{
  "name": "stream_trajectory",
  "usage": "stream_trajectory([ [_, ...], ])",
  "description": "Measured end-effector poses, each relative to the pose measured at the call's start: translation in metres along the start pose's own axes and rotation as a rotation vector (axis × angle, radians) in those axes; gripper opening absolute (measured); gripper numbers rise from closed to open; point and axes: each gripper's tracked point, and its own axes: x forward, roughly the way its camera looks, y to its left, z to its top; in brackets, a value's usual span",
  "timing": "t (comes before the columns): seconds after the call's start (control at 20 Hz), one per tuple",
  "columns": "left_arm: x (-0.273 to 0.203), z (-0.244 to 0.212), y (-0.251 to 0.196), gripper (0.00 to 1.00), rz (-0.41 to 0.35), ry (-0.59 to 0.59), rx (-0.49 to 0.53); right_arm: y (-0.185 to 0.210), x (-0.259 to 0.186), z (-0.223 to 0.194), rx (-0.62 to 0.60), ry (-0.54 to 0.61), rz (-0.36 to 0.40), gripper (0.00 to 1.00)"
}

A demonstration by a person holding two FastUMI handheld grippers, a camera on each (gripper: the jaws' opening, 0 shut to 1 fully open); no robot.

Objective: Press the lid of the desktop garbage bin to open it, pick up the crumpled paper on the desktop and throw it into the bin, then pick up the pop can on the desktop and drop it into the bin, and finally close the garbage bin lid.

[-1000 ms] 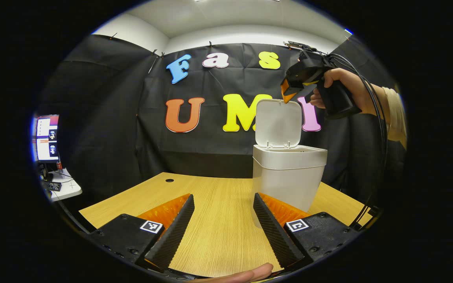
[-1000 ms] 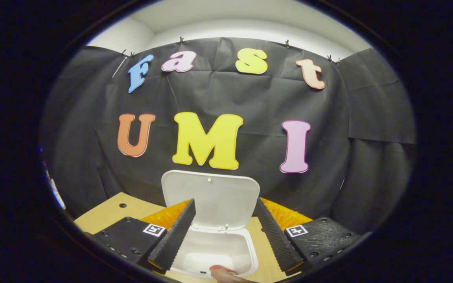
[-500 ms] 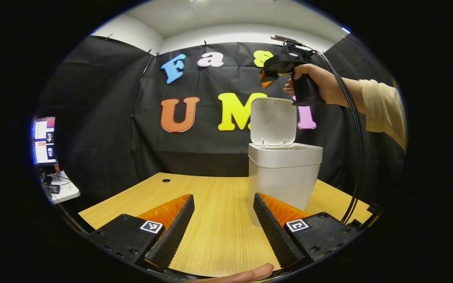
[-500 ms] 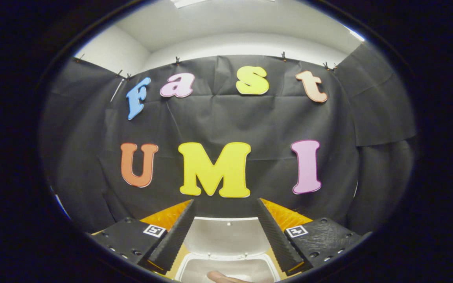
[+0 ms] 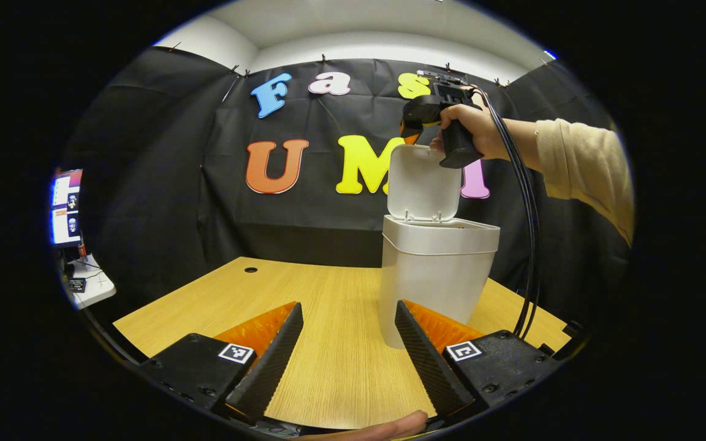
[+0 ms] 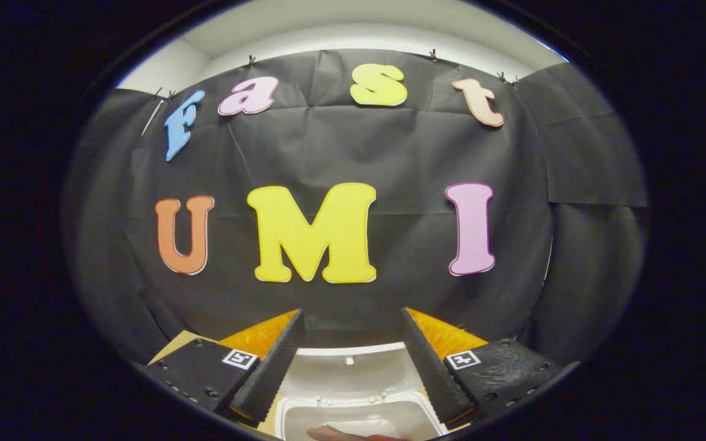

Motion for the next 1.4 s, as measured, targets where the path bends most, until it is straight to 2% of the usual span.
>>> stream_trajectory([
  [0.3, -0.005, 0.007, 0.007, 0.98, 0.020, -0.020, 0.008, -0.003, -0.020, -0.008, -0.017, 0.045, 0.051, 0.97],
  [0.6, -0.011, 0.011, 0.008, 0.98, 0.025, -0.032, 0.027, -0.007, -0.045, -0.027, -0.098, 0.087, 0.062, 0.97],
  [0.8, -0.013, 0.014, 0.006, 0.98, 0.027, -0.037, 0.042, -0.005, -0.059, -0.071, -0.167, 0.160, 0.075, 0.95],
  [1.05, -0.013, 0.009, 0.006, 0.98, 0.027, -0.028, 0.049, 0.007, -0.080, -0.125, -0.242, 0.230, 0.134, 0.98],
  [1.25, -0.014, 0.009, 0.016, 0.98, 0.057, -0.022, 0.042, 0.009, -0.090, -0.154, -0.234, 0.275, 0.157, 0.96],
  [1.3, -0.014, 0.009, 0.018, 0.98, 0.061, -0.024, 0.033, 0.007, -0.091, -0.158, -0.220, 0.274, 0.161, 0.99],
  [1.4, -0.010, 0.009, 0.017, 0.98, 0.059, -0.026, 0.014, 0.004, -0.094, -0.173, -0.182, 0.300, 0.168, 0.96],
])
